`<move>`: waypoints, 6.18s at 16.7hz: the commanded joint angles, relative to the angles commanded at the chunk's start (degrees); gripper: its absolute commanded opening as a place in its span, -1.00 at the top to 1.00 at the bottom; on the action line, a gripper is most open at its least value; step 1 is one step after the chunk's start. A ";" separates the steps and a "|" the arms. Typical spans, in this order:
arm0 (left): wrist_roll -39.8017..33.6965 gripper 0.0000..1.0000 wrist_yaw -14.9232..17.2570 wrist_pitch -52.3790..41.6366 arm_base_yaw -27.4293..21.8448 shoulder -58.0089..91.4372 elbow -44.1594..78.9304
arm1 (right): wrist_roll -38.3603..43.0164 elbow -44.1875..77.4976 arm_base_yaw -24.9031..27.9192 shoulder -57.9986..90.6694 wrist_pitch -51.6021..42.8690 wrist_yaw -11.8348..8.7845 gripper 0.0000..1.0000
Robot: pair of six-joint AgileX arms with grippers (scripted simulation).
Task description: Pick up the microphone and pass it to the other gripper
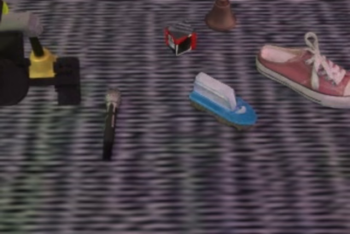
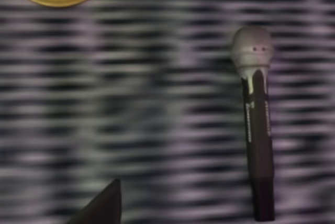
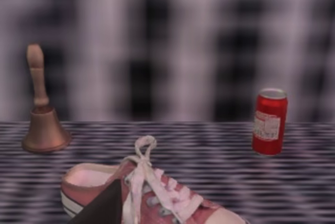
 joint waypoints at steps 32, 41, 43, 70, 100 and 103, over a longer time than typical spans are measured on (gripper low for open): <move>-7.56 -0.85 0.42 -0.34 -7.53 54.14 21.80 | 0.00 0.00 0.00 0.00 0.00 0.00 -1.00; -7.56 0.51 0.42 -0.34 -7.53 54.14 21.80 | 0.00 0.00 0.00 0.00 0.00 0.00 -1.00; -7.56 0.81 0.42 -0.34 -7.53 54.14 21.80 | 0.00 0.00 0.00 0.00 0.00 0.00 -1.00; 6.76 1.00 17.89 56.86 -5.43 38.64 5.96 | 0.00 0.00 0.00 0.00 0.00 0.00 -1.00; 11.32 1.00 7.54 76.82 -22.70 16.35 -4.65 | 0.00 0.00 0.00 0.00 0.00 0.00 -1.00; 11.28 1.00 7.38 76.73 -22.87 16.20 -4.89 | 0.00 0.00 0.00 0.00 0.00 0.00 -1.00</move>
